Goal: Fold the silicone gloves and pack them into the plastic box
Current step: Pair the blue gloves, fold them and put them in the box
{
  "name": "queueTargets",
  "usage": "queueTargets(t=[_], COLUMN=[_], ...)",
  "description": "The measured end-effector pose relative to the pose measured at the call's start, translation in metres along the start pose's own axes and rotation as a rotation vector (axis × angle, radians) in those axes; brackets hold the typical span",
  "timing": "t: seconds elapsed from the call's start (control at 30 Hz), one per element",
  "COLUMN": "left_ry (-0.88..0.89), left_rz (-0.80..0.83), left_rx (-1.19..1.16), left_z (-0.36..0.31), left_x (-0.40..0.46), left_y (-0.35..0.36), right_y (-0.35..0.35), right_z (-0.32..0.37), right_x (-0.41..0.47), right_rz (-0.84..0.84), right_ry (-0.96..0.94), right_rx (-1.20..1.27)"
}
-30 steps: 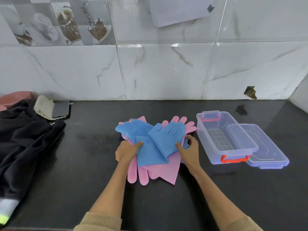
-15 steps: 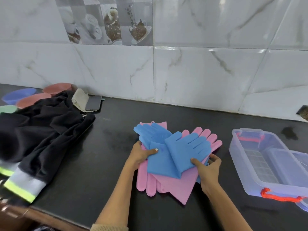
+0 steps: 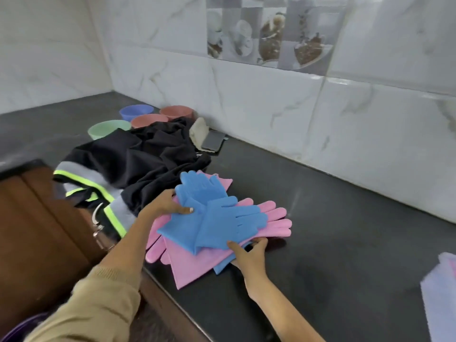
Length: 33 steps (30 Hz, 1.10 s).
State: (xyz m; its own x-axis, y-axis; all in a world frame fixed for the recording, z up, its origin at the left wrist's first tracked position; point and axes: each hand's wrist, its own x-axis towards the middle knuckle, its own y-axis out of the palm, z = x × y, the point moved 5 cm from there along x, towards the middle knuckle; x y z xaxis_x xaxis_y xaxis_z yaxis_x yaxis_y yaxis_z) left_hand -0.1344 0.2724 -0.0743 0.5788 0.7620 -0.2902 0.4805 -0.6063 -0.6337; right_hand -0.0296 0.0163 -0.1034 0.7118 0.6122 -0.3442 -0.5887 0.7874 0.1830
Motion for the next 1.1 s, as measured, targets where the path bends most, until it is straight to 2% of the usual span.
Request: queueTargets(t=[0.07, 0.17, 0.27, 0.33, 0.4, 0.5, 0.63, 0.73, 0.8, 0.87, 0.97, 1.1], left_ry=[-0.008, 0.012, 0.003, 0.094, 0.253, 0.407, 0.487, 0.688, 0.733, 0.702, 0.663, 0.500], left_rz=[-0.138, -0.222, -0.372, -0.451, -0.449, -0.323, -0.213, -0.344, -0.288, -0.205, -0.164, -0.191], left_rx=[0.138, 0.262, 0.502, 0.567, 0.450, 0.286, 0.529, 0.870, 0.982, 0.955, 0.860, 0.476], left_z=[0.003, 0.000, -0.019, -0.040, -0.057, -0.072, -0.074, -0.083, -0.082, -0.080, -0.087, -0.099], left_x=[0.002, -0.003, -0.024, -0.045, -0.067, -0.095, -0.111, -0.123, -0.119, -0.109, -0.103, -0.111], left_y=[-0.012, -0.007, 0.007, 0.023, 0.047, 0.081, 0.112, 0.127, 0.141, 0.149, 0.154, 0.146], right_y=[0.013, 0.016, 0.010, 0.003, -0.006, -0.023, -0.044, -0.052, -0.050, -0.047, -0.048, -0.060], right_z=[0.001, 0.003, 0.003, 0.003, 0.001, 0.001, 0.002, 0.002, 0.004, 0.007, 0.005, 0.000], right_x=[0.002, 0.003, 0.000, -0.003, -0.006, -0.010, -0.015, -0.017, -0.018, -0.018, -0.018, -0.022], right_rz=[-0.003, -0.020, 0.003, 0.011, 0.008, 0.053, 0.118, 0.111, 0.104, 0.081, 0.049, 0.008], right_ry=[0.001, 0.002, 0.030, 0.042, 0.054, 0.108, 0.185, 0.194, 0.182, 0.164, 0.141, 0.129], right_rx=[0.002, 0.015, 0.065, 0.077, 0.061, 0.046, 0.067, 0.063, 0.016, -0.030, -0.026, 0.034])
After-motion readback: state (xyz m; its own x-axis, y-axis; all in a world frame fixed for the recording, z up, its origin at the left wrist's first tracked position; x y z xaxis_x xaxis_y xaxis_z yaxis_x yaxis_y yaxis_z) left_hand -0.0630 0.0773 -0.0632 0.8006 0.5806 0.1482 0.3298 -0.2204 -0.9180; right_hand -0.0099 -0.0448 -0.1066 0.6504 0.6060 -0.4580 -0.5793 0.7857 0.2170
